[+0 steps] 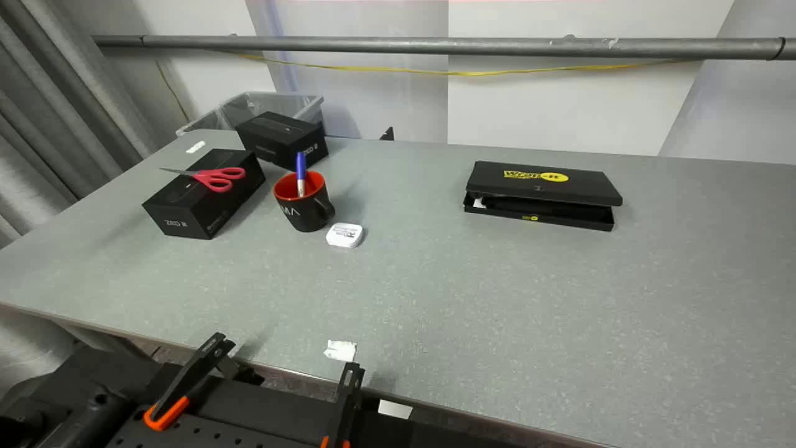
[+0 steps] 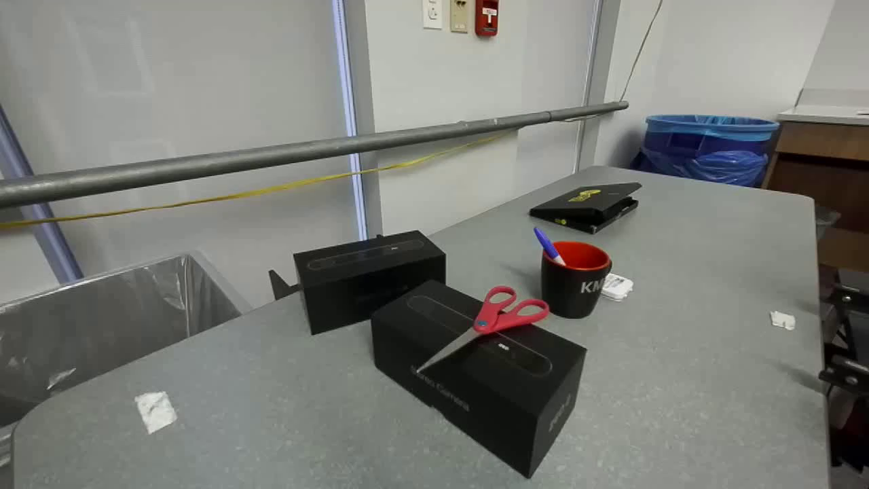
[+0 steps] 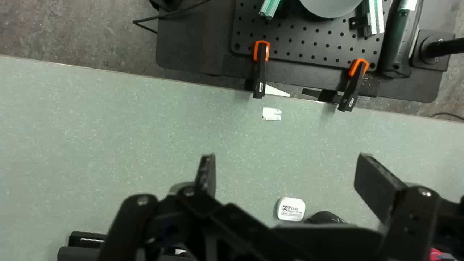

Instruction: Remove the pen from the black mug cup and put it on the table

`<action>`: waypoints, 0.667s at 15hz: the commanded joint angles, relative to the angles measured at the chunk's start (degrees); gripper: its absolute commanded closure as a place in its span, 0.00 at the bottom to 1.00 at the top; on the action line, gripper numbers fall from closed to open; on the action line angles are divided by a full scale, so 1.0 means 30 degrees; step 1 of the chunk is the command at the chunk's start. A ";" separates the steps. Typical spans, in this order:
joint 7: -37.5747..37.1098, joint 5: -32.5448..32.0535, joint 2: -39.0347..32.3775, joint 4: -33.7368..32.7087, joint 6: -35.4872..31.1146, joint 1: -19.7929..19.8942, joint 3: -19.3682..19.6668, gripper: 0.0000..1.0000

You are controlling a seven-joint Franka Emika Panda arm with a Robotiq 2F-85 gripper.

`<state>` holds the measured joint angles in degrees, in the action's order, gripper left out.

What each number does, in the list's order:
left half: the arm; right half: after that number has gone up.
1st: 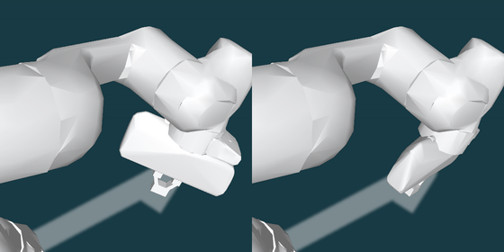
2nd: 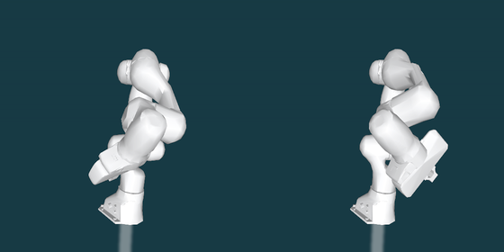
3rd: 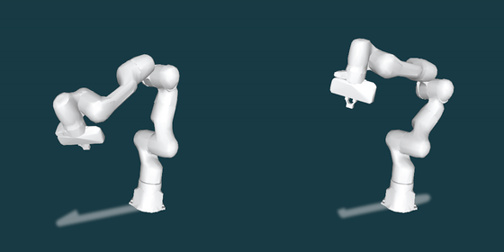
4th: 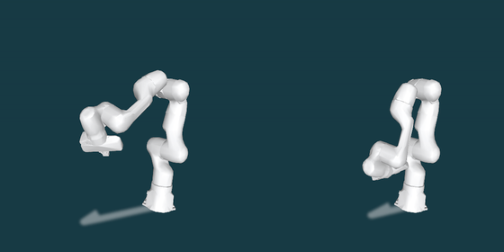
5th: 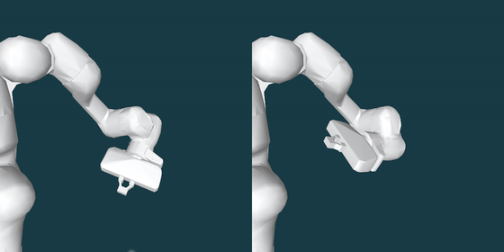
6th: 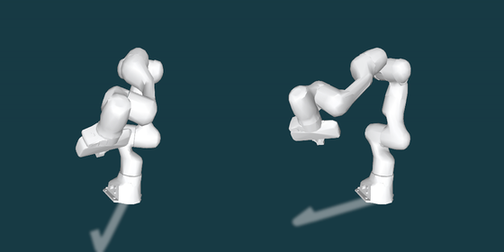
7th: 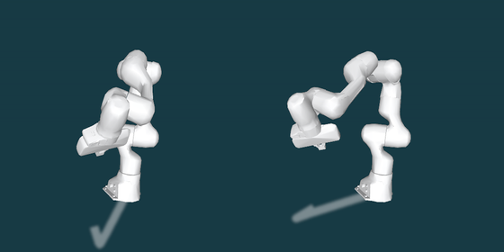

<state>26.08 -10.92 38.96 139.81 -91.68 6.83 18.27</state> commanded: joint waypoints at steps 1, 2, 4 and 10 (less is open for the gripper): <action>0.0012 0.0021 -0.0022 -0.0015 0.0024 0.0025 -0.0028 0.00; 0.0011 0.0021 -0.0018 -0.0016 0.0024 0.0025 -0.0027 0.00; 0.0011 0.0021 -0.0017 -0.0016 0.0023 0.0025 -0.0027 0.00; -0.0546 0.0157 -0.1482 0.0436 -0.3642 -0.1142 -0.1238 0.00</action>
<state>25.80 -10.92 38.40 140.33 -95.71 6.30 17.17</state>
